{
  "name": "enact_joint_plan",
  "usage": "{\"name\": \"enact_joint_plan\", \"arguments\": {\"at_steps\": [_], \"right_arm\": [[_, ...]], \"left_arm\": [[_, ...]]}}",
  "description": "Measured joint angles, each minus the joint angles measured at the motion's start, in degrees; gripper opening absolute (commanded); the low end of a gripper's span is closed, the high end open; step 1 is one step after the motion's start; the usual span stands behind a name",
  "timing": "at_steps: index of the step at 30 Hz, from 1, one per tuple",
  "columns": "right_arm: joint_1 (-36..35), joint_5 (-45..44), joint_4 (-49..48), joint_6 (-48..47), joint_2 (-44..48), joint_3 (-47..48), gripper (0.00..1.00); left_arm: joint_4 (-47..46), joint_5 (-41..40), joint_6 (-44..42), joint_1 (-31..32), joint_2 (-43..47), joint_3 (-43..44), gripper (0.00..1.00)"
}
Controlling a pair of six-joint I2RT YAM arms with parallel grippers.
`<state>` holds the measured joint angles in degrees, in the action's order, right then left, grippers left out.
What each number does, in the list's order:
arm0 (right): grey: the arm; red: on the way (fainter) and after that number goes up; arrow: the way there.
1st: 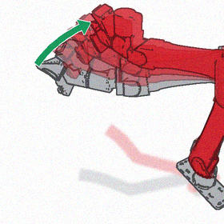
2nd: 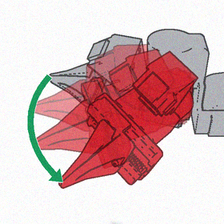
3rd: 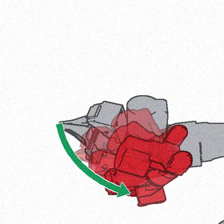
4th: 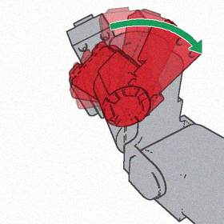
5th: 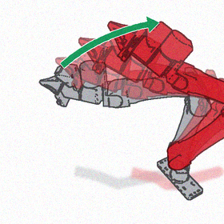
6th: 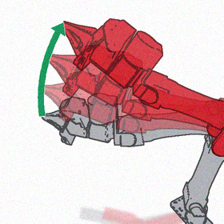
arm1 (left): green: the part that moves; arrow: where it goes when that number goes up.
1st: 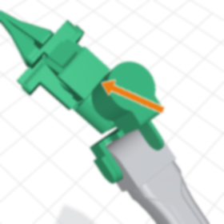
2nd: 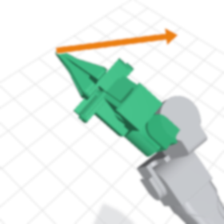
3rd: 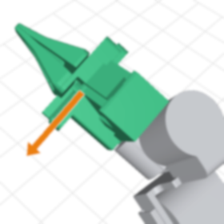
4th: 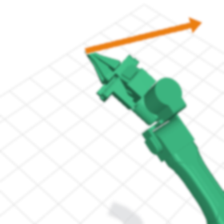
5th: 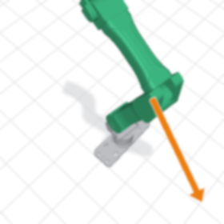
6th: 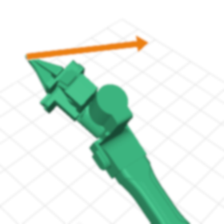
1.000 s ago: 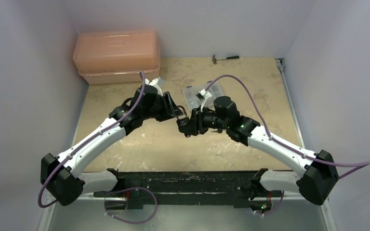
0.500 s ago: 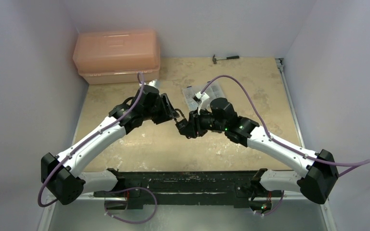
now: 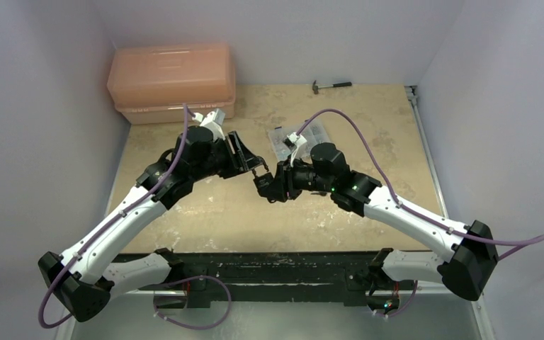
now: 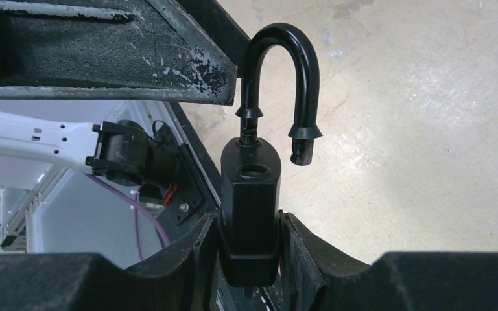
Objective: Unlock with the key
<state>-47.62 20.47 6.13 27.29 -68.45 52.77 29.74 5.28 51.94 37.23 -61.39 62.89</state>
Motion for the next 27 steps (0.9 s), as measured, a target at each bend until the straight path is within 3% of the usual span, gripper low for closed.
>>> {"name": "enact_joint_plan", "arguments": {"at_steps": [8, 19, 27], "right_arm": [[0.1, 1.2, -1.0, 1.4, 0.2, 0.0, 0.0], [0.1, 2.0, -1.3, 1.8, 0.7, 0.0, 0.0], [0.0, 1.5, 1.9, -4.3, 1.3, 2.6, 0.0]], "left_arm": [[-2.6, 0.6, 0.2, 0.0, 0.1, -1.2, 0.5], [-5.7, 1.8, 1.3, 0.0, -3.8, -2.1, 0.36], [3.3, -3.8, 2.0, 0.4, -7.9, 2.2, 0.4]]}}
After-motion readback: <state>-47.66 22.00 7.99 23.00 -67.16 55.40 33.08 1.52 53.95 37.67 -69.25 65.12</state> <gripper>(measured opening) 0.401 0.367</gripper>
